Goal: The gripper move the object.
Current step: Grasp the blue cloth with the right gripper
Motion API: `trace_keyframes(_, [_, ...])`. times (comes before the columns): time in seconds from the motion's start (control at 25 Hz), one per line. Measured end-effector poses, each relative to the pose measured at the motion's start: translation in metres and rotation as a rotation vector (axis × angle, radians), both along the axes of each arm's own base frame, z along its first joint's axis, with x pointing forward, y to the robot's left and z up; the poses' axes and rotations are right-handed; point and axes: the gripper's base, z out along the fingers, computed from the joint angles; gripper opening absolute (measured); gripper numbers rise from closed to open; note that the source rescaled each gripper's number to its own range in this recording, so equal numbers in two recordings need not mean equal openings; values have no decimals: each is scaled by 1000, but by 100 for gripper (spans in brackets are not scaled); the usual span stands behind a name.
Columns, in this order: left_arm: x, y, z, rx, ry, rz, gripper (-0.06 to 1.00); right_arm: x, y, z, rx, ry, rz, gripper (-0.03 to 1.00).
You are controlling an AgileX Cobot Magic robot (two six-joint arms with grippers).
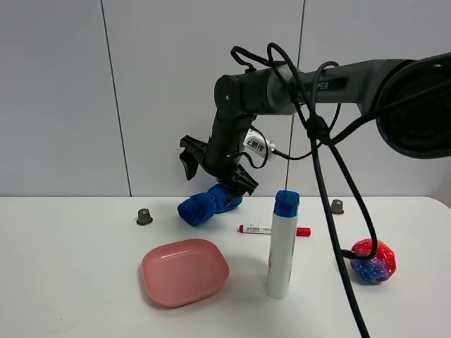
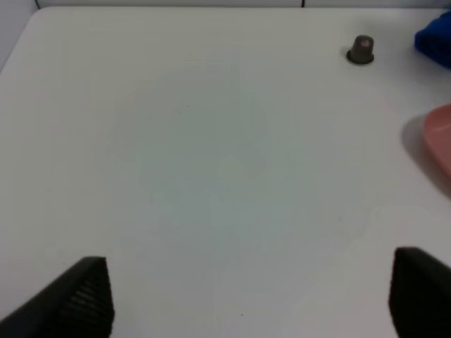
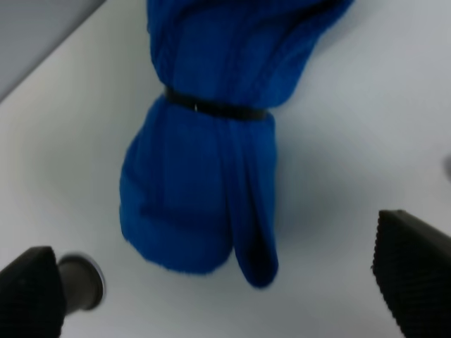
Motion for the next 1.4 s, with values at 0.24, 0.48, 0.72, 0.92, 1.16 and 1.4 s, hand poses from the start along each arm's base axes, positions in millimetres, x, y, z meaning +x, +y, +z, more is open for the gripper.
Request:
trace_keyframes(0.24, [0,0,0,0,0,0,100,11,-9,-6,17,-28,-33,100])
trace_keyframes(0.48, [0,0,0,0,0,0,100,18,-13,-15,42,-43,-50,100])
trace_keyframes(0.72, [0,0,0,0,0,0,100,22,-10,-32,75,-47,-63,100])
trace_keyframes(0.92, [0,0,0,0,0,0,100,24,-7,-42,104,-48,-68,100])
trace_keyframes(1.16, [0,0,0,0,0,0,100,27,-7,-49,122,-63,-74,99])
trace_keyframes(1.4, [0,0,0,0,0,0,100,32,-12,-52,136,-80,-87,98])
